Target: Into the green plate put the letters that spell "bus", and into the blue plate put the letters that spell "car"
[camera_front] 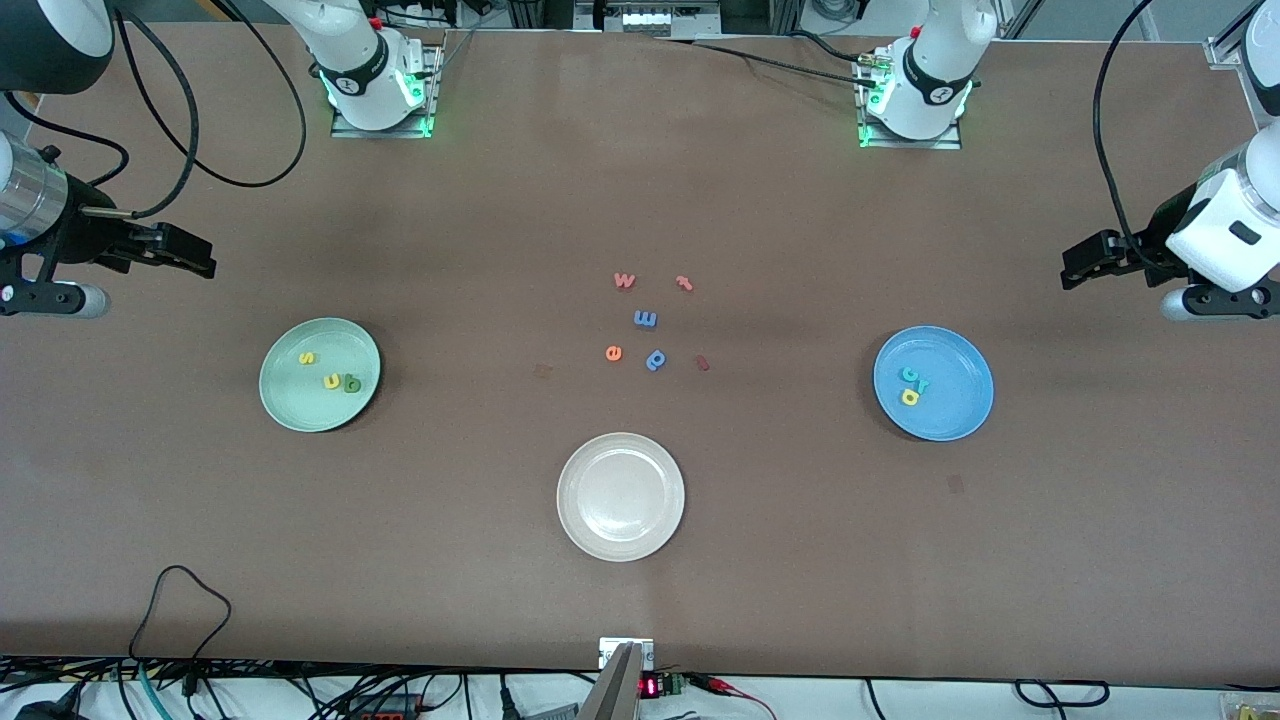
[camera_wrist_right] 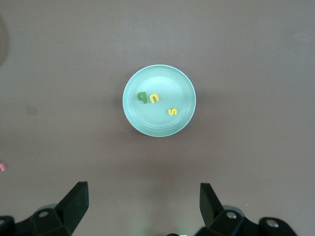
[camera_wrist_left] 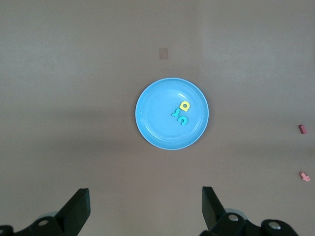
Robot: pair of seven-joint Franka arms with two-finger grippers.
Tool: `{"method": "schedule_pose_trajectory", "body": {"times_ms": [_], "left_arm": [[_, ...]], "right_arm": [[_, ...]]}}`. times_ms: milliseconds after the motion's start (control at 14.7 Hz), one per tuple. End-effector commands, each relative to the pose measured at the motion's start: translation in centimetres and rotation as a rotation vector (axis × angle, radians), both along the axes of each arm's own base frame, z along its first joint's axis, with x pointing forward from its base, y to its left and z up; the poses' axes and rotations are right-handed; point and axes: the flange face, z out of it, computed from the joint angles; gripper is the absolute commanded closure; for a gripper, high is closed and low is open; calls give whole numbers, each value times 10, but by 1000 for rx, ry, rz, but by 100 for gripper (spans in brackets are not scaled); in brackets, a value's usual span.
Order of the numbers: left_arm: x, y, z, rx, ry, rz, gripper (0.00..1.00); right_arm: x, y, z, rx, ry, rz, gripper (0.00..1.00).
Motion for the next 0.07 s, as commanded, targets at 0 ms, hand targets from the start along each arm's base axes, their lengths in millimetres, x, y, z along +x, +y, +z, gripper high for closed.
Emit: {"method": "schedule_pose_trajectory", "body": {"times_ms": [0], "left_arm": [[-10, 0, 4, -6, 7, -13, 0]], "right_arm": [[2, 0, 4, 11, -2, -11, 0]]}}
